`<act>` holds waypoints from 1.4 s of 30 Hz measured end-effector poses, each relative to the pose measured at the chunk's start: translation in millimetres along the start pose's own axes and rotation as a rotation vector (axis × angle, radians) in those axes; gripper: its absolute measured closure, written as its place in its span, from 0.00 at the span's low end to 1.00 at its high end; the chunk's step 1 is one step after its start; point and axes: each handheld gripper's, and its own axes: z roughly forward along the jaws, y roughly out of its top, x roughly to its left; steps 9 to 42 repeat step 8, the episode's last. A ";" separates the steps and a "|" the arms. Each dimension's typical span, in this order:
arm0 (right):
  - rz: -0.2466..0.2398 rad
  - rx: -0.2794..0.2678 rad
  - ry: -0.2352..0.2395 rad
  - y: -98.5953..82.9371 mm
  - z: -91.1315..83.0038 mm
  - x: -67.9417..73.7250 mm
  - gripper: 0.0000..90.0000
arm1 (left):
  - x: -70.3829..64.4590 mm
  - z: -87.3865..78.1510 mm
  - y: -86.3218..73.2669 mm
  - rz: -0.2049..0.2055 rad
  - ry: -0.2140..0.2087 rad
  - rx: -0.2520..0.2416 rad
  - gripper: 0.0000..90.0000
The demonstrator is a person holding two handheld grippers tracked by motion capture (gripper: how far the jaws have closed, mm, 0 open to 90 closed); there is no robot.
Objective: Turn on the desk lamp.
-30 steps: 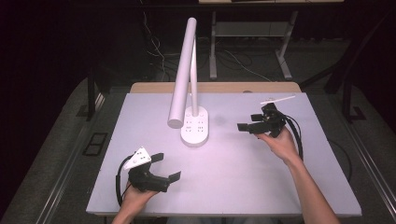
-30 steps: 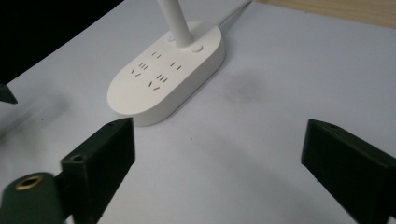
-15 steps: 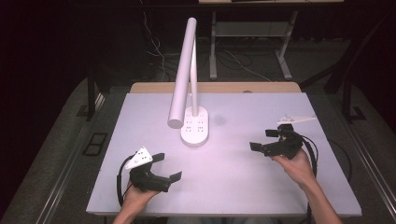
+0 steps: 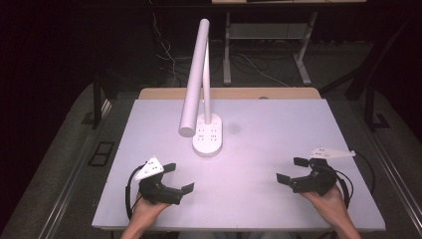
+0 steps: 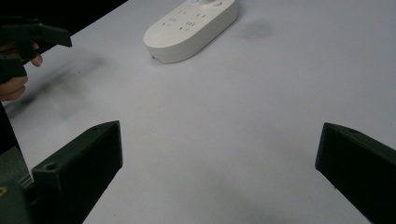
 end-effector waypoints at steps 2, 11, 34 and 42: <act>0.003 -0.006 -0.008 -5.8 -3.0 1.1 0.00 | -0.1 0.4 0.0 -0.002 0.000 0.000 0.00; 0.027 -0.007 -0.020 -20.2 -6.6 1.1 0.00 | 0.7 -0.1 0.2 -0.002 0.002 -0.001 0.00; 0.027 -0.007 -0.020 -20.2 -6.6 1.1 0.00 | 0.7 -0.1 0.2 -0.002 0.002 -0.001 0.00; 0.027 -0.007 -0.020 -20.2 -6.6 1.1 0.00 | 0.7 -0.1 0.2 -0.002 0.002 -0.001 0.00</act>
